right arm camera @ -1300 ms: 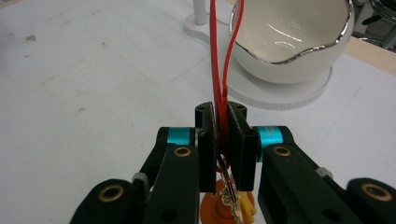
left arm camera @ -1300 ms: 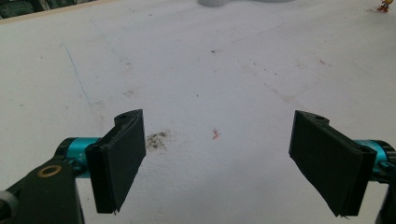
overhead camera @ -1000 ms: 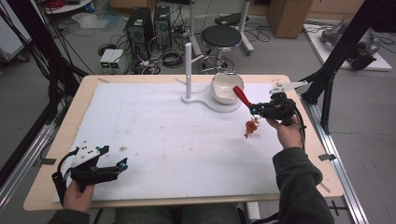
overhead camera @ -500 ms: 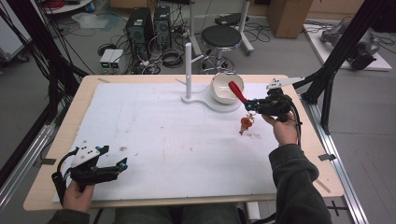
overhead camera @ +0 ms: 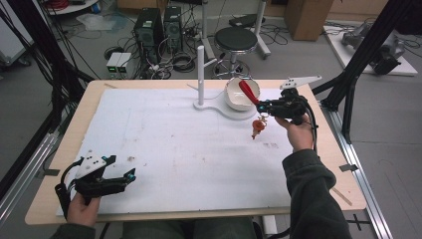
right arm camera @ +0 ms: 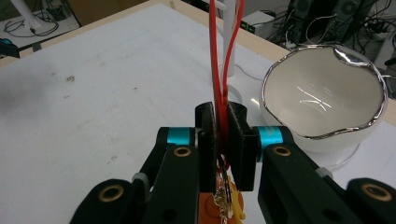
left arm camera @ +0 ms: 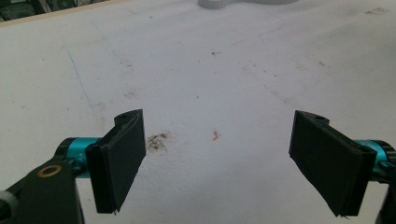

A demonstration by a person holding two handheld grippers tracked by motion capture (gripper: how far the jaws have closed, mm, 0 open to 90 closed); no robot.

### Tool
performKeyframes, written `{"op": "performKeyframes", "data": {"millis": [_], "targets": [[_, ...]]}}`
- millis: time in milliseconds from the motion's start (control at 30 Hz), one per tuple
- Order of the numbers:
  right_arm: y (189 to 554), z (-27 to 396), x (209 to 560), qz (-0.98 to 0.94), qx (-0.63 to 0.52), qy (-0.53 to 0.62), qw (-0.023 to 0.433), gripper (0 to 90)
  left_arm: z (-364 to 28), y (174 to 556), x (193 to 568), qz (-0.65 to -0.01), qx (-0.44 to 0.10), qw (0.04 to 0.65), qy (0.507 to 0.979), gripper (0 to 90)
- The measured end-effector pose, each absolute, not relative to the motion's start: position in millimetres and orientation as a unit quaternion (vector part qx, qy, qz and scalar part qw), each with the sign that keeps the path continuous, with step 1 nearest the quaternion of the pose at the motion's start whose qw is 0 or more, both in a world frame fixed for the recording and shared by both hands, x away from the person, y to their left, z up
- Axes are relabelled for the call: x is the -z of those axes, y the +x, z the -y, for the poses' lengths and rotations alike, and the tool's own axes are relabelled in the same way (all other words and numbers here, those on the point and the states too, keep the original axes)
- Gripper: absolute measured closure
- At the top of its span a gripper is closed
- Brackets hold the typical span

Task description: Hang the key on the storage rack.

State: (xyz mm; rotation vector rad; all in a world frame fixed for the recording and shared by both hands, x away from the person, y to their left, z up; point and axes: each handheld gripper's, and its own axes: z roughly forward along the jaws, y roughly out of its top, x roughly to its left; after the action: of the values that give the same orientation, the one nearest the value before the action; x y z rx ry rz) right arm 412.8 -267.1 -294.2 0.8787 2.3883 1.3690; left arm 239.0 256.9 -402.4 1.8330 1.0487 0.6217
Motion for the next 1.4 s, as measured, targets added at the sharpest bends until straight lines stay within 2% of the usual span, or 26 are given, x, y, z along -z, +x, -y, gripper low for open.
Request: {"op": "performKeyframes", "data": {"millis": [733, 1400], "targets": [[434.3, 233.7, 282.3, -0.824, -0.466, 0.297, 0.125, 83.1, -257.6, 238.8, 402.1, -0.426, -0.253, 0.455, 0.740, 19.1], [447.4, 203.3, 287.3, -0.825, -0.460, 0.299, 0.132, 83.1, -257.4, 238.8, 402.1, -0.425, -0.253, 0.456, 0.740, 19.1]]}}
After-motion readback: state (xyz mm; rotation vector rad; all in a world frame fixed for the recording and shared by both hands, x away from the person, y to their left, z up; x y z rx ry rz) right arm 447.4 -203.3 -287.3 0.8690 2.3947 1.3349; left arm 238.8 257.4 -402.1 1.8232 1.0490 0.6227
